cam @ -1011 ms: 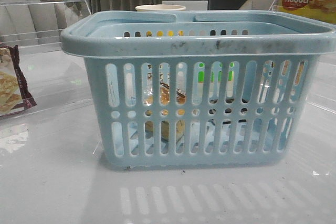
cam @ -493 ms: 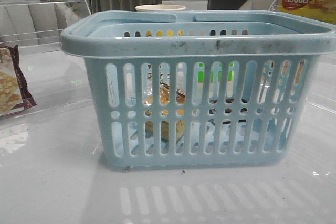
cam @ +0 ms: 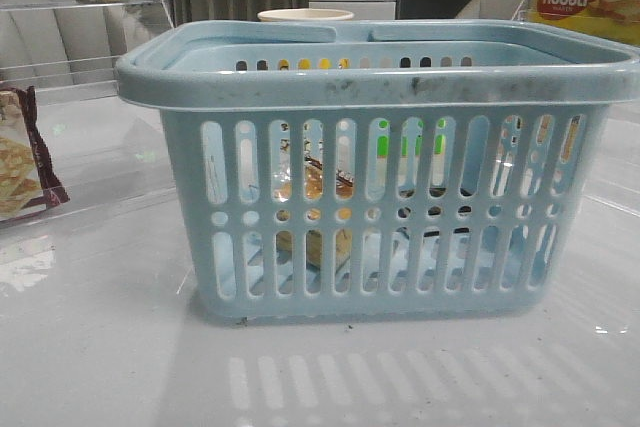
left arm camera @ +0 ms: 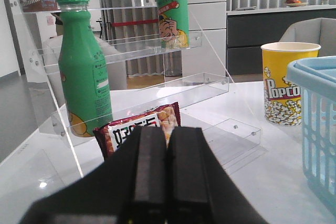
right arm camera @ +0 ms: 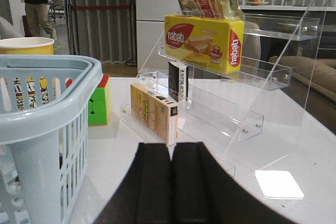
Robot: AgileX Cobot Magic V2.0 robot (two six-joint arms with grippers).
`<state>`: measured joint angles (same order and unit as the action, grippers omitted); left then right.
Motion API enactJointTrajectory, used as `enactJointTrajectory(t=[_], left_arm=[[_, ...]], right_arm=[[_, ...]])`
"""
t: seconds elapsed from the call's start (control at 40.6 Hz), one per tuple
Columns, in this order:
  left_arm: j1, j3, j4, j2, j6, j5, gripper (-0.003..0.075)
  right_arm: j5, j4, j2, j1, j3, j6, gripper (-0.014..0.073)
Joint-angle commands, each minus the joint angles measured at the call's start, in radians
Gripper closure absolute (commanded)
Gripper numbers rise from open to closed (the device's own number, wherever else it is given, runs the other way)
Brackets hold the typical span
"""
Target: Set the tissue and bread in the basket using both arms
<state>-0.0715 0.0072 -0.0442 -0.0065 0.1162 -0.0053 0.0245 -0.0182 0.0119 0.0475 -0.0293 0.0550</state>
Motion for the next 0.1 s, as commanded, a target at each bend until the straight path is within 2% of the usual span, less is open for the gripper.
enactJointTrajectory(t=[0.0, 0.074], left_arm=[[-0.007, -0.001, -0.008, -0.016, -0.008, -0.086, 0.0629], [-0.007, -0.001, -0.008, -0.016, -0.008, -0.086, 0.0629]], right_arm=[[0.087, -0.009, 0.016, 0.006, 0.0, 0.0, 0.0537], [0.087, -0.009, 0.016, 0.006, 0.0, 0.0, 0.0537]])
